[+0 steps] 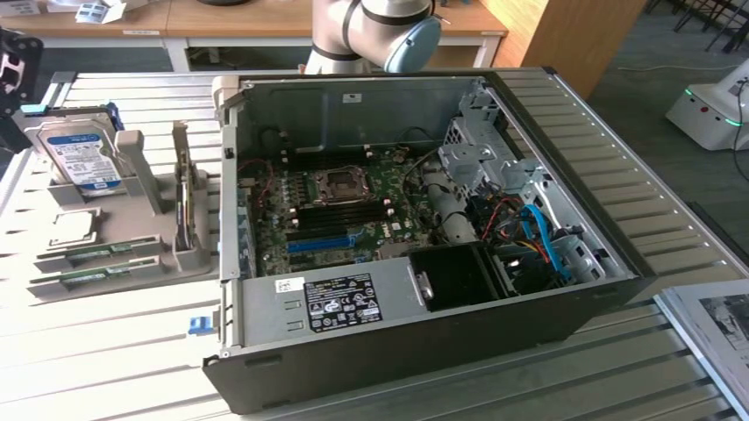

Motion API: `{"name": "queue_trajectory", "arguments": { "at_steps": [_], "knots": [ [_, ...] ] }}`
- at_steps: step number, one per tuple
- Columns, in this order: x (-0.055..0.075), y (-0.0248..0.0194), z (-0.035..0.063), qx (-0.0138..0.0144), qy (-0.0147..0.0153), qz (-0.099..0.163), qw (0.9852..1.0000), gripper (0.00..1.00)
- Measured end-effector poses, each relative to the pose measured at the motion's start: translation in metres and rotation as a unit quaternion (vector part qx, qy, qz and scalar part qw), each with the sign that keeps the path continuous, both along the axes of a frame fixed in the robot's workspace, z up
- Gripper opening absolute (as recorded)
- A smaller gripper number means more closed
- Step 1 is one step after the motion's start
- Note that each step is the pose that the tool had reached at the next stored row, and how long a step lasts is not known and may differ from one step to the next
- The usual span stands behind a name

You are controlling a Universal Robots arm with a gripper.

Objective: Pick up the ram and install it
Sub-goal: 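Pick up the ram and move it above insertion slot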

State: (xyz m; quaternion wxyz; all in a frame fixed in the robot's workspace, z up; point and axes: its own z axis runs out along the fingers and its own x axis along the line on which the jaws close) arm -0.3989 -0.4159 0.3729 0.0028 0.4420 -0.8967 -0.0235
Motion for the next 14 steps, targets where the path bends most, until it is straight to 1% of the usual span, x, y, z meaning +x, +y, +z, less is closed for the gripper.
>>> {"name": "queue_trajectory", "arguments": {
  "at_steps": [3,7,10,14],
  "knots": [
    [0.0,0.0,0.0,0.0,0.0,0.018,0.9998,0.1],
    [0.0,0.0,0.0,0.0,0.0,0.046,0.999,0.1],
    [0.0,0.0,0.0,0.0,0.0,0.065,0.9979,0.1],
    [0.0,0.0,0.0,0.0,0.0,0.091,0.9958,0.1]
  ]
}}
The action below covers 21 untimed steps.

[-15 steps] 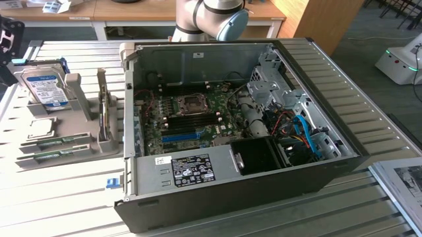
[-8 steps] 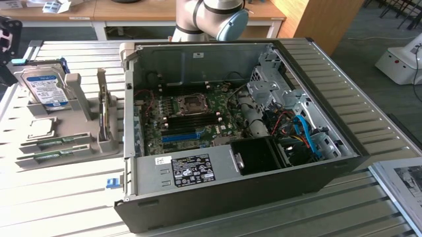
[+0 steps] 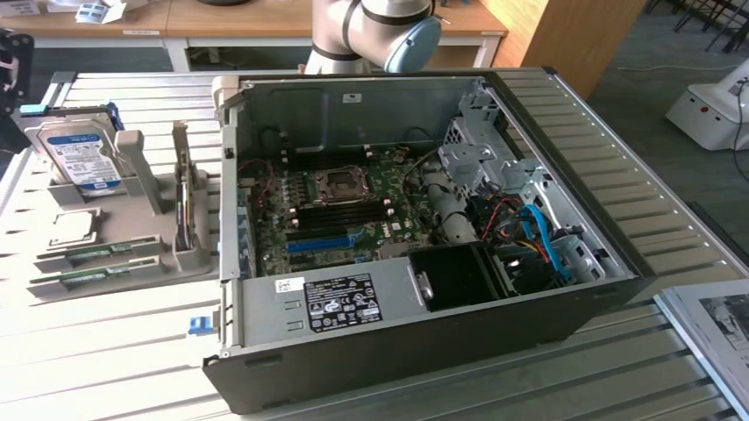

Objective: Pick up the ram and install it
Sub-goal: 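Pick up the ram and move it above insertion slot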

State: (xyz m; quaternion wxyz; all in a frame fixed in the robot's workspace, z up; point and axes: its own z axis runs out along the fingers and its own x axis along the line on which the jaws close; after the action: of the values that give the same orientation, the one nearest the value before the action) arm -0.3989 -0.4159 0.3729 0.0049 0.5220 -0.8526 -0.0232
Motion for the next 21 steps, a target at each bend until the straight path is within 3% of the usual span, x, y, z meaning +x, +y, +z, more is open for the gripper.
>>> {"name": "queue_trajectory", "arguments": {
  "at_steps": [4,9,14,21],
  "knots": [
    [0.0,0.0,0.0,0.0,0.0,0.027,0.9996,0.1],
    [0.0,0.0,0.0,0.0,0.0,0.061,0.9981,0.1],
    [0.0,0.0,0.0,0.0,0.0,0.095,0.9955,0.1],
    [0.0,0.0,0.0,0.0,0.0,0.138,0.9904,0.1]
  ]
}}
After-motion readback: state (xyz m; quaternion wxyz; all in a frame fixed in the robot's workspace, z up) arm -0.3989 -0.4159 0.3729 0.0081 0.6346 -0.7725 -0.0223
